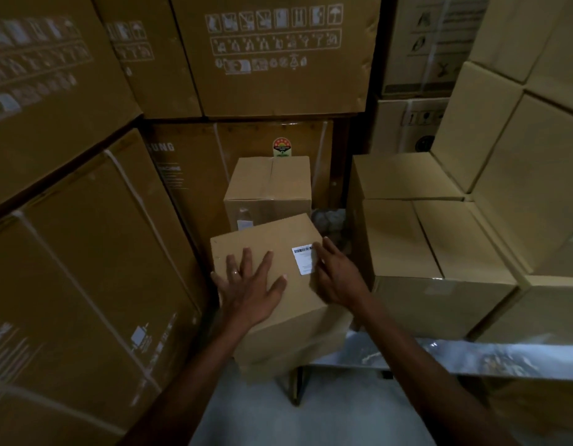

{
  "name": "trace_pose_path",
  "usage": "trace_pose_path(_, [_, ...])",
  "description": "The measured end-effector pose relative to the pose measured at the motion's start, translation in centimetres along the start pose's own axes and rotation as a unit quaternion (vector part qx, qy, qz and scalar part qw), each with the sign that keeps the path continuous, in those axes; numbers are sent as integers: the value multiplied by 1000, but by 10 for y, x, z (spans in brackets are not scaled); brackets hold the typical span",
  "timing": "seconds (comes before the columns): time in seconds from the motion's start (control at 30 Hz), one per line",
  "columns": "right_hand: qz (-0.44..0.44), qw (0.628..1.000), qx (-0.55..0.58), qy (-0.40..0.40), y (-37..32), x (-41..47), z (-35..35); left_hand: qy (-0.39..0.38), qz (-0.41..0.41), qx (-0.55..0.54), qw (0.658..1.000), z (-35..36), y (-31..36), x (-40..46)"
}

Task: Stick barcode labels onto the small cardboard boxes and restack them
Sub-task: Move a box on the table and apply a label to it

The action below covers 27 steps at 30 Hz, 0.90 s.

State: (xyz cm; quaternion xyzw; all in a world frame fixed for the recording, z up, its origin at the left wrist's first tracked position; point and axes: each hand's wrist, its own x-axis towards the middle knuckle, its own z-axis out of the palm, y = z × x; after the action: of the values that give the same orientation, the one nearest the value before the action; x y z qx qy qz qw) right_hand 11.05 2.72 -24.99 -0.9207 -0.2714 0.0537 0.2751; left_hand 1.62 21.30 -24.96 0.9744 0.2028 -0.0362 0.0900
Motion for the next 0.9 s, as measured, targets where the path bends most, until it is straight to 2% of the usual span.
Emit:
trace_pose_path(0.1, [1, 999, -3, 32, 8, 6, -1, 1, -25, -7, 1000, -2, 12, -4])
trace_pose_path(0.23, [31, 990, -25, 135, -7, -4, 5, -10, 4, -49, 999, -10, 12, 10])
trace_pose_path(0.33, [92, 984, -126, 85, -27, -13, 6, 1, 53, -86, 995, -12, 11, 32])
trace_pose_path(0.4, [119, 979, -150, 67, -37, -16, 6, -1, 79, -90, 993, -15, 10, 49])
trace_pose_path(0.6, [102, 988, -66, 97, -46, -5, 12, 69, 111, -8, 991, -4, 8, 70])
trace_pose_path(0.9, [172, 984, 10, 44, -41, 25, -8, 108, 123, -28, 986, 2, 4, 70])
